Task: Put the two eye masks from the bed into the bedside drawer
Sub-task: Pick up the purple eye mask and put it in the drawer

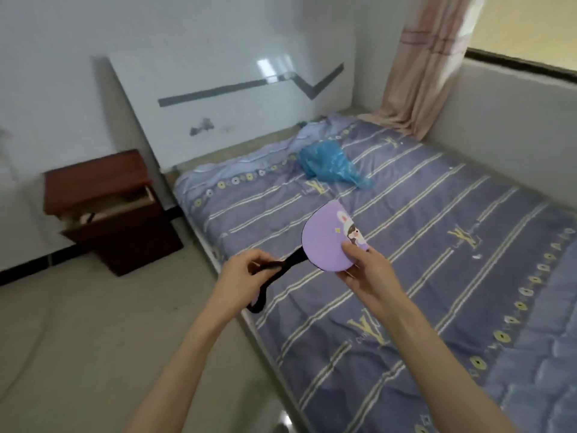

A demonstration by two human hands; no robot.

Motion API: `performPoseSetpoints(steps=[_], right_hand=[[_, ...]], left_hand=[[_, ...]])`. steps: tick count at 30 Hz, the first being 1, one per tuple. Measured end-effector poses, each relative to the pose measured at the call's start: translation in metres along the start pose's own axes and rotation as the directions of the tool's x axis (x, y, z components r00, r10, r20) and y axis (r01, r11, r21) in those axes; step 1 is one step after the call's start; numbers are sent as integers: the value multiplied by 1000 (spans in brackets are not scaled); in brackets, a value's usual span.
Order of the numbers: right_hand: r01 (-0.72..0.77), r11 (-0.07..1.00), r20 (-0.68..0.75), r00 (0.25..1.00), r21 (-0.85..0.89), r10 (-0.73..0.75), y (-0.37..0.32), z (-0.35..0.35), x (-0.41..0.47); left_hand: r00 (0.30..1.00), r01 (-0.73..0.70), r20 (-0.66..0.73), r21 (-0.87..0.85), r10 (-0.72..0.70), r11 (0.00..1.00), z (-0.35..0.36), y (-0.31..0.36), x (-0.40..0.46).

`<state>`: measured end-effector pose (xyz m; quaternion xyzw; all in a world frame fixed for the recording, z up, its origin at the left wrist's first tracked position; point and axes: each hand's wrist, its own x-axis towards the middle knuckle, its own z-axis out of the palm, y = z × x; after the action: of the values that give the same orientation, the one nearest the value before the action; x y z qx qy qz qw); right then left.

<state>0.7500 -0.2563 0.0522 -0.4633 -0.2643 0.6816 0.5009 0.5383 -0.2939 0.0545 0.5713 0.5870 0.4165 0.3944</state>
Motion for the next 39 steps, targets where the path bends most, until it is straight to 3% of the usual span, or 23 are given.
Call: performPoseSetpoints(steps=[5,7,8,10,12,13,15,19,26,32,36,39], right_hand=[[-91,995,129,987,-33,95,26,51,6],[-120,990,191,973,-79,133,39,72,9],[-130,986,221,964,-106,150,45,83,10],[-136,978,268,947,-159,175,59,103,13],[-119,969,316,931,-216,185,73,123,17],[-99,963,337,923,-251,183,80,134,19],[-38,945,368,915,-325,164,94,157,23],[123,880,459,881,-458,116,120,210,38],[414,678,637,763,-608,106,156,318,59],[471,563,687,678,-679,261,174,381,91],[472,519,677,656,-713,333,192,420,125],[405,567,651,681,-717,336,206,448,158]], left_hand=[[983,76,-158,-94,-90,993,-68,-13,-50],[976,67,-172,-339,-132,938,-89,-15,-66],[973,47,-171,-517,-157,854,-100,-17,-72],[962,-37,-190,-802,-195,597,-123,-24,-82],[935,-117,-243,-899,-260,421,-145,-35,-88],[916,-135,-268,-906,-297,401,-154,-42,-89],[876,-123,-320,-872,-361,474,-172,-54,-86],[795,16,-449,-658,-409,753,-214,-78,-71],[874,109,-427,-294,-233,950,-308,-98,-26],[912,182,-359,-87,-201,979,-369,-130,11],[914,211,-328,-122,-240,970,-398,-156,38],[905,227,-323,-183,-277,956,-418,-178,65]])
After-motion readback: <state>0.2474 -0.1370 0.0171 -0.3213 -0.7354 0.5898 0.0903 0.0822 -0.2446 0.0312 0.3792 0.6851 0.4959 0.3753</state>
